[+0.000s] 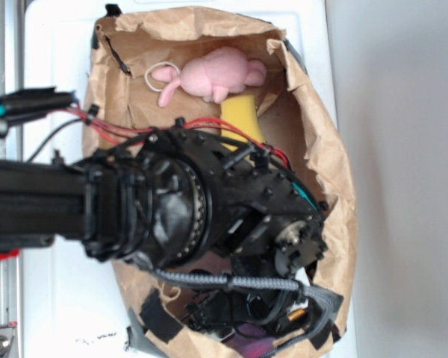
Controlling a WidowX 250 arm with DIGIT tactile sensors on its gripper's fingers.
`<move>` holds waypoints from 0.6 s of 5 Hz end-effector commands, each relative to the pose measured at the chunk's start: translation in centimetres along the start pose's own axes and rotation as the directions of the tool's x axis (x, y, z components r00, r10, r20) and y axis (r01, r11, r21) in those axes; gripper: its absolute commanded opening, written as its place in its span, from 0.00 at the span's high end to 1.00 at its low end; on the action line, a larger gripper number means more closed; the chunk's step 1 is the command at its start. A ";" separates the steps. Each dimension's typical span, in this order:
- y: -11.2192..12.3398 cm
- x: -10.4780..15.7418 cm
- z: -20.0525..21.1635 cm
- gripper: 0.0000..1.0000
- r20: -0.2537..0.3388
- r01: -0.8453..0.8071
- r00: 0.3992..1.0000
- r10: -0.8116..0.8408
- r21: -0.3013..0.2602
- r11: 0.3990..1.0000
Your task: Grab the rock.
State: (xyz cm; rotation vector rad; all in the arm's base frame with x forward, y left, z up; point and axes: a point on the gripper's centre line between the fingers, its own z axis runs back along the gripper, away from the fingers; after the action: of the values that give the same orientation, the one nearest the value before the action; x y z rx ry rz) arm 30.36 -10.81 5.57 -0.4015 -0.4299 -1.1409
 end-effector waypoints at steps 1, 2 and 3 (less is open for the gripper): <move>0.6 1.6 0.5 0.00 0.017 0.101 0.995 -0.102 0.059 0.993; -0.2 -0.1 -0.5 0.00 -0.051 0.158 0.986 -0.156 0.036 0.987; -1.1 -1.3 -1.4 0.00 -0.088 0.187 0.979 -0.184 0.020 0.982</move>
State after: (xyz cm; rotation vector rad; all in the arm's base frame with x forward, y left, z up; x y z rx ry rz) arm 29.66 -9.40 3.17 -0.2994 -0.3946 -1.2529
